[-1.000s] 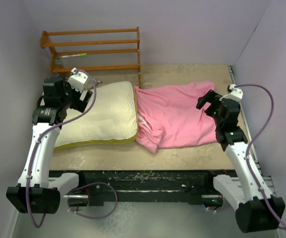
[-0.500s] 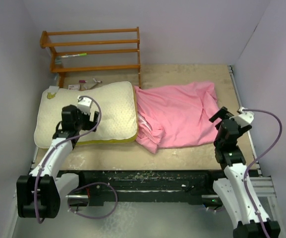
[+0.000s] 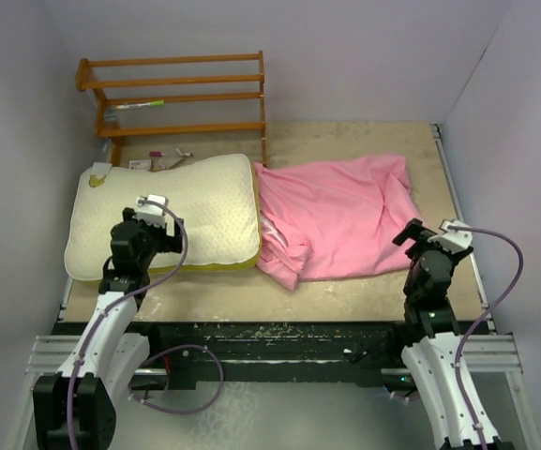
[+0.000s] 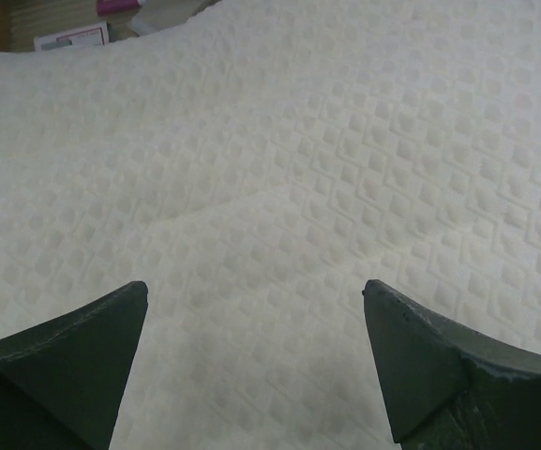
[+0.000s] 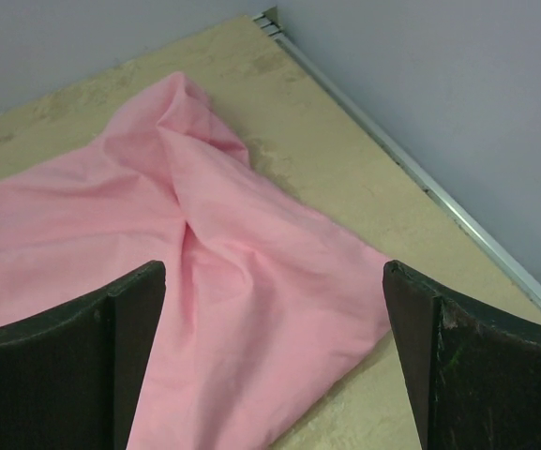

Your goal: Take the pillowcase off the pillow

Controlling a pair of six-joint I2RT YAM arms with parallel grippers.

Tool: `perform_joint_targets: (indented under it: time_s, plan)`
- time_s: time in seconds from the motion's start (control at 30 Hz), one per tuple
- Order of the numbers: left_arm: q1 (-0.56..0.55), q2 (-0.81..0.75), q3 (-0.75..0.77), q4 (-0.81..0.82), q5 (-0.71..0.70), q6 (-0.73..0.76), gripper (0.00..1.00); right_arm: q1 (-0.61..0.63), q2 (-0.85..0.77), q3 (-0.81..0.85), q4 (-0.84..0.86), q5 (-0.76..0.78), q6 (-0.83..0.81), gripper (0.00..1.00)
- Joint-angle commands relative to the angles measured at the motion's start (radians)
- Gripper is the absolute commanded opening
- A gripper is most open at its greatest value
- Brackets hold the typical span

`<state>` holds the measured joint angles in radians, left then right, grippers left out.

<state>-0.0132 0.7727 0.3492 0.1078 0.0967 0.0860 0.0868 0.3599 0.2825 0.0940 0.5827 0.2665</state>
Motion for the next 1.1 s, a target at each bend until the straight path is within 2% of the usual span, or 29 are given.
perform_joint_targets:
  time_s: [0.0,0.2,0.3,0.37,0.47,0.57,0.67,0.7,0.77,0.87,0.97,1.07]
  plan:
    - [0.005,0.066,0.042,-0.024,-0.017,-0.013,1.00,0.002,0.026,-0.036,0.130,-0.154,-0.149,1.00]
    - [0.005,0.059,-0.051,0.089,0.088,0.002,1.00,0.002,0.116,-0.085,0.238,-0.133,-0.162,1.00]
    - [0.004,0.038,-0.081,0.098,0.144,0.032,1.00,0.002,0.167,-0.098,0.254,-0.041,-0.098,1.00]
    - [0.004,0.017,-0.130,0.150,0.192,0.048,1.00,0.002,0.213,-0.098,0.270,-0.051,-0.088,1.00]
    - [0.005,0.017,-0.126,0.140,0.210,0.052,0.99,0.002,0.269,-0.111,0.359,-0.095,-0.146,1.00]
    - [0.005,-0.006,-0.131,0.131,0.216,0.052,1.00,0.002,0.270,-0.107,0.331,-0.107,-0.128,1.00]
    - [0.005,-0.041,-0.127,0.085,0.373,0.124,0.81,0.002,0.215,-0.128,0.338,-0.199,-0.176,1.00]
    - [0.005,-0.044,-0.109,0.027,0.411,0.161,0.82,0.002,0.188,-0.143,0.346,-0.248,-0.203,1.00]
    - [0.005,-0.011,-0.079,-0.030,0.459,0.203,1.00,0.002,0.167,-0.163,0.368,-0.307,-0.228,1.00]
    - [0.005,0.104,-0.036,0.004,0.399,0.179,0.99,0.002,0.221,-0.134,0.344,-0.337,-0.225,1.00]
    - [0.009,0.259,0.037,-0.055,0.506,0.242,0.99,0.002,0.320,-0.098,0.380,-0.371,-0.271,1.00]
    - [0.019,0.248,0.017,0.013,0.371,0.150,0.99,0.002,0.403,-0.062,0.376,-0.312,-0.246,1.00]
